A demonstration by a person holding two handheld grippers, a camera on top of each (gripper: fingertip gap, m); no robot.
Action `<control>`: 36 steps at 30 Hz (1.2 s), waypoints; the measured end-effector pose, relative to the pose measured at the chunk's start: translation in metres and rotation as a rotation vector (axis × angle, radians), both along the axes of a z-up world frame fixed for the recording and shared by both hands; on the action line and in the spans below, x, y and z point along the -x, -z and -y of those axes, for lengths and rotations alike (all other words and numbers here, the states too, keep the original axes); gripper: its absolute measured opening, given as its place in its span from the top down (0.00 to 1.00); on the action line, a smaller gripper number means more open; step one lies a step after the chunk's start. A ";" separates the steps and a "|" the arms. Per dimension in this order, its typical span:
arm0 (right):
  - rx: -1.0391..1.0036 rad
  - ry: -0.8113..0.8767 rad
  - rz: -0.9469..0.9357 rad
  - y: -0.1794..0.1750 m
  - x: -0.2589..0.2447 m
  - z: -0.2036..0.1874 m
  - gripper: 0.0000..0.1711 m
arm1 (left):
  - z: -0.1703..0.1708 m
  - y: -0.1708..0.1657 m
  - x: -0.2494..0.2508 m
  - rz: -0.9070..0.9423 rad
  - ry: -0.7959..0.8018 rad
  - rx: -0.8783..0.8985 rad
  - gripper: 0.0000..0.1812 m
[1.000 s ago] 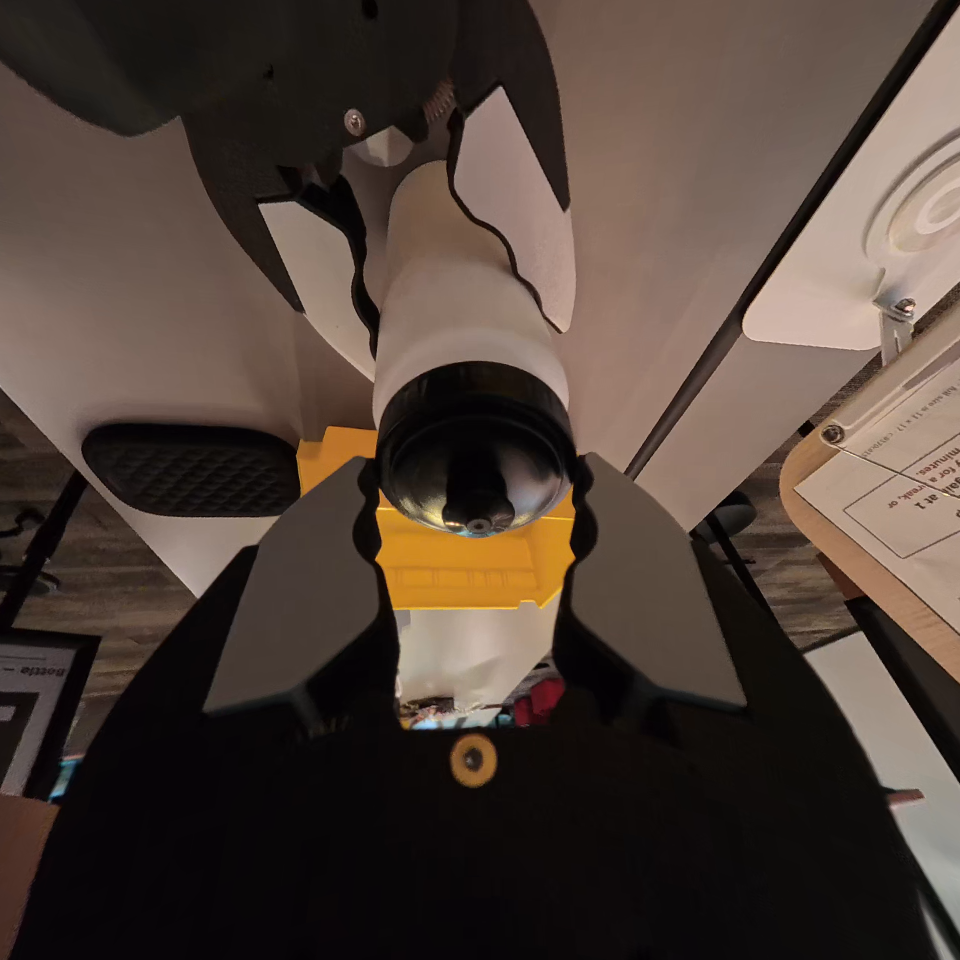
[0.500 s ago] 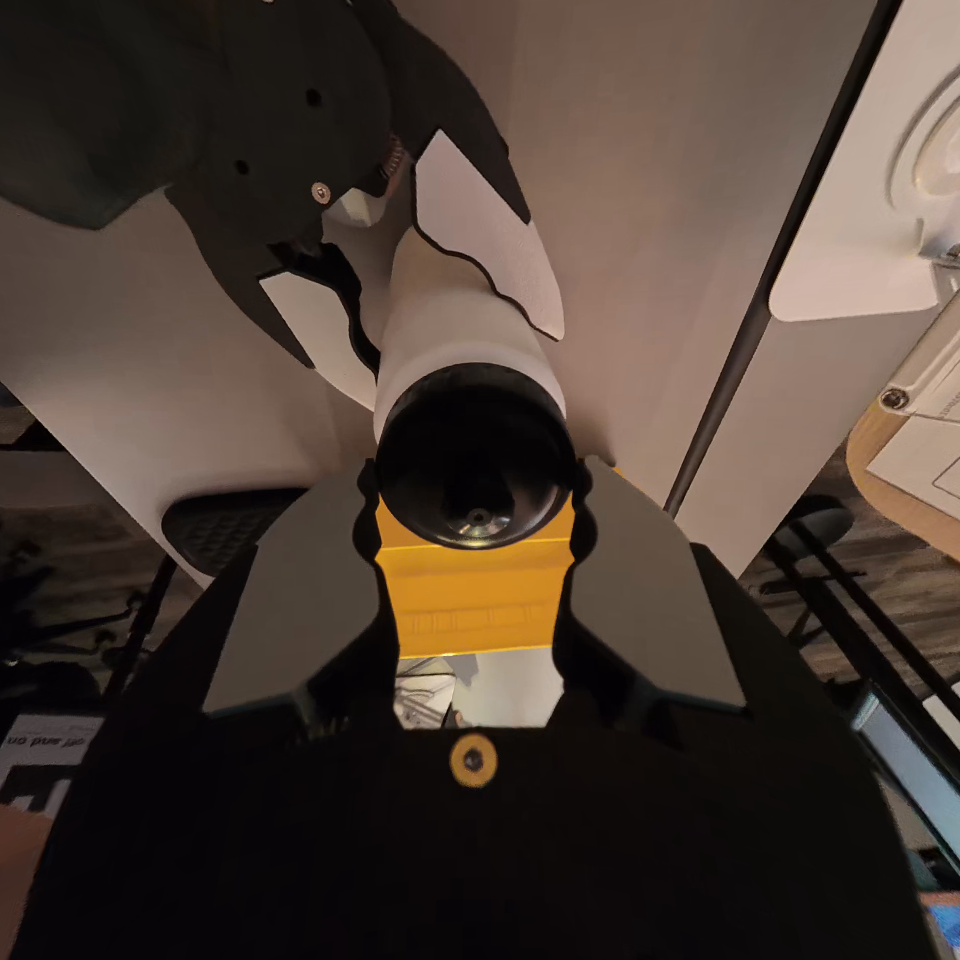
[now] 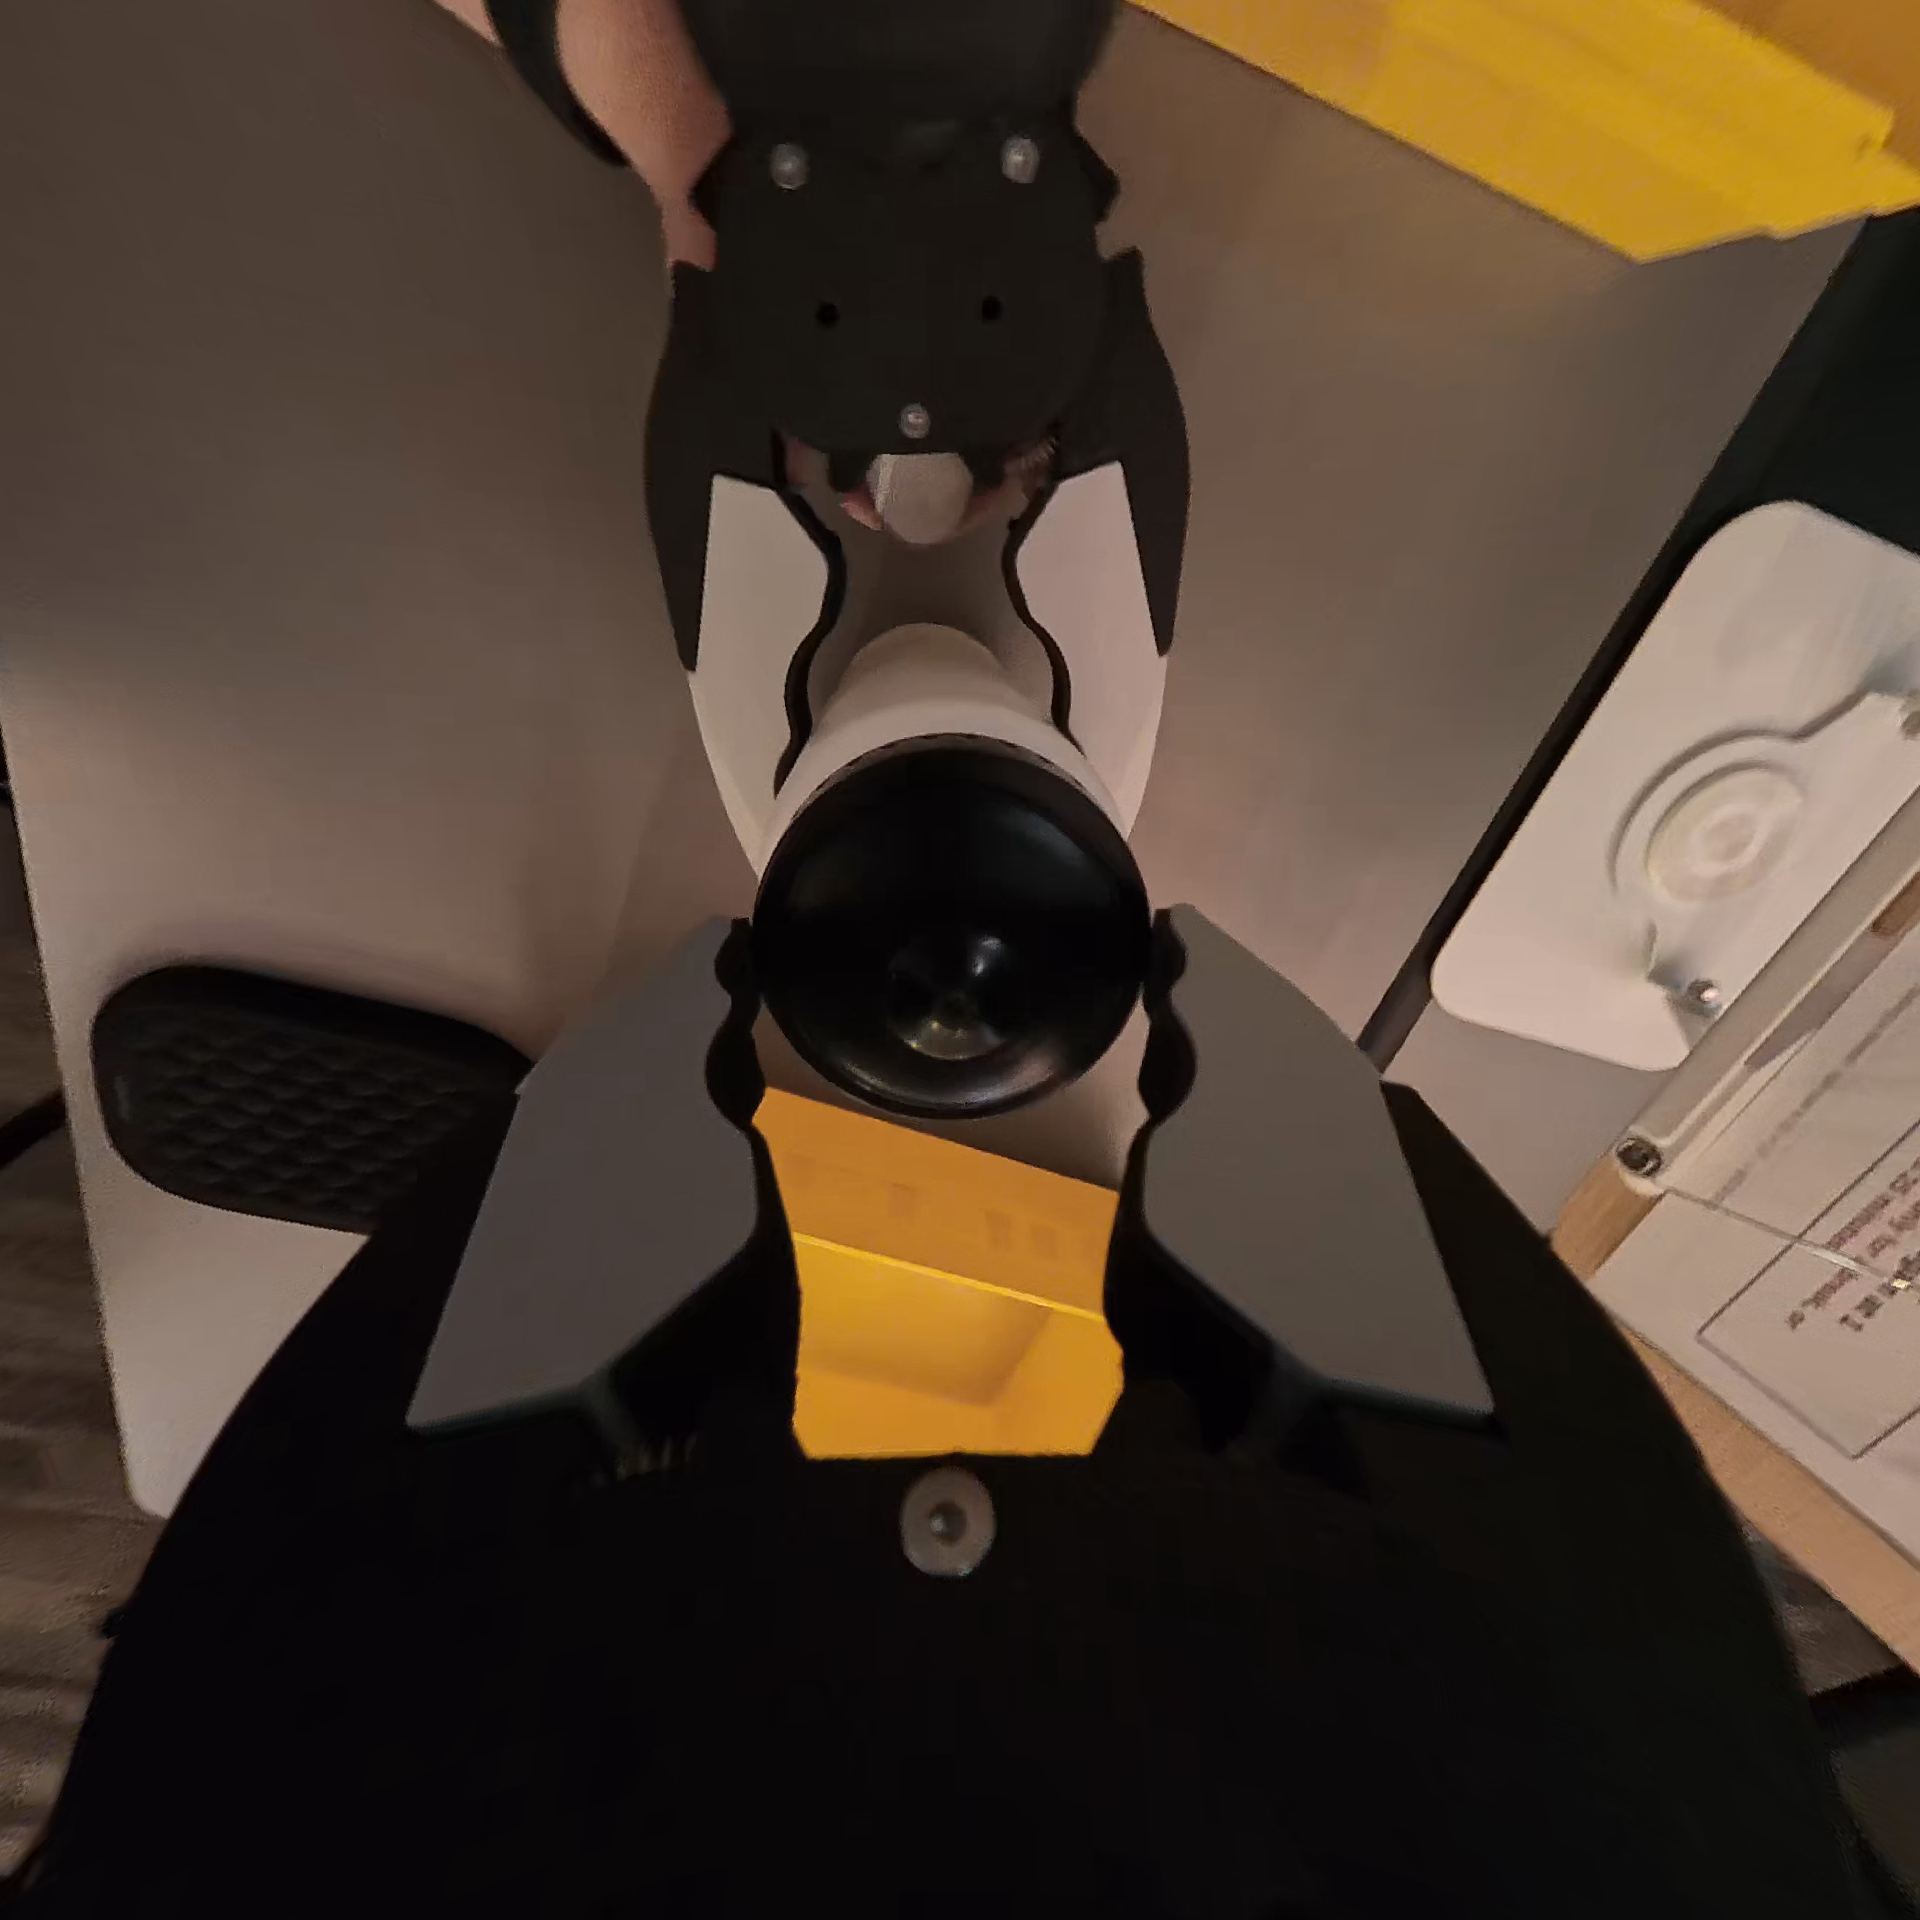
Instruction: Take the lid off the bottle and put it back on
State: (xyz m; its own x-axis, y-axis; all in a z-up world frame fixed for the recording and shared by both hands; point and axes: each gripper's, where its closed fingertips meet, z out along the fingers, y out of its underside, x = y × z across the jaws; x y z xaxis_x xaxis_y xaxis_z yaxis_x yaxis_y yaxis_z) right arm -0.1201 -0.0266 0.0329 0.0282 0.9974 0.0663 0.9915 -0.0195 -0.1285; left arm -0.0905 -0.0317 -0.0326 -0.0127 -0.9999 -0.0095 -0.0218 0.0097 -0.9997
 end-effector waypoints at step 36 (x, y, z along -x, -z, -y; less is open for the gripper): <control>-0.094 0.772 -0.017 -0.012 -0.009 -0.016 0.55 | -0.014 0.003 -0.008 -0.111 -0.188 -0.008 0.53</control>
State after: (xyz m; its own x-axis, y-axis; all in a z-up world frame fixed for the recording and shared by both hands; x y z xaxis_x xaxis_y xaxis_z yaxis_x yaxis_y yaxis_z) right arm -0.1115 -0.0109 0.0451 0.7141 0.6852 0.1434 0.6997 -0.6917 -0.1788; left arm -0.0824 -0.0179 -0.0359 0.1730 -0.9846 -0.0265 -0.1342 0.0031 -0.9910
